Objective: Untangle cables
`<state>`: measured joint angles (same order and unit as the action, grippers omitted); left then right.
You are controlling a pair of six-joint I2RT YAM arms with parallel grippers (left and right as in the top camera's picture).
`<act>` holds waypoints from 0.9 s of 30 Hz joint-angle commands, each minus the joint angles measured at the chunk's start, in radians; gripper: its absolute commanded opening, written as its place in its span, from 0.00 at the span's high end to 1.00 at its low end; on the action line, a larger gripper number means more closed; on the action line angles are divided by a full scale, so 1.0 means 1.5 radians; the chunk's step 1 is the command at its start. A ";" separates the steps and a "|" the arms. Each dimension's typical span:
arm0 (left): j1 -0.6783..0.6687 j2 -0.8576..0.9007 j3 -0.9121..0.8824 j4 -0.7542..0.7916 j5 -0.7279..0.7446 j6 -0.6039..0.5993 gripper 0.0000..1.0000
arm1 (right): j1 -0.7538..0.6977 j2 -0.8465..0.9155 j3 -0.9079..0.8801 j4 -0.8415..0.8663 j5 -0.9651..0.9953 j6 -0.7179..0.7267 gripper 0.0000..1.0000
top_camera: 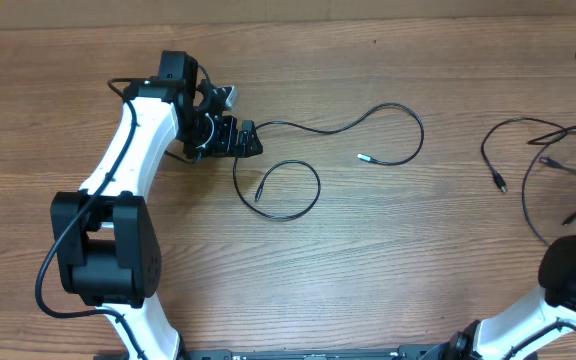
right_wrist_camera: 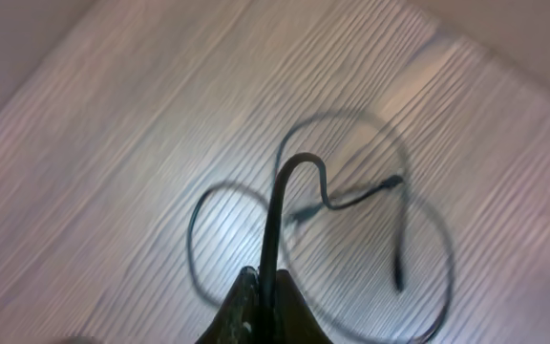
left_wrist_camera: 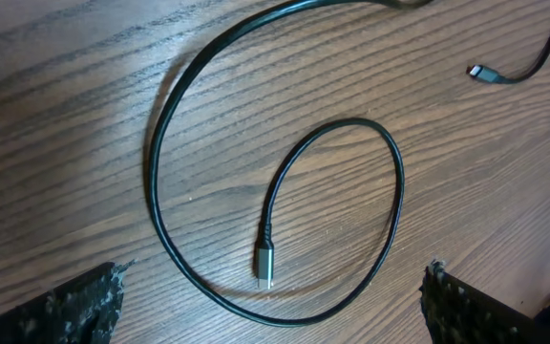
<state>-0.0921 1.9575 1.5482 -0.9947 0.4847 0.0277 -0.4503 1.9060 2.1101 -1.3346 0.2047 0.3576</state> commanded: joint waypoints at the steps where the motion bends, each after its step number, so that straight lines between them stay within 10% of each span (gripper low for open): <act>1: -0.006 0.001 -0.006 0.002 -0.002 -0.006 0.00 | -0.002 0.021 0.010 -0.010 -0.068 0.009 0.96; 27: -0.009 0.001 -0.006 0.003 -0.004 -0.006 0.00 | -0.003 0.081 -0.260 0.134 -0.125 0.006 0.96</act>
<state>-0.0921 1.9575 1.5478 -0.9947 0.4812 0.0273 -0.4500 2.0228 1.7576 -1.1591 0.0223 0.3656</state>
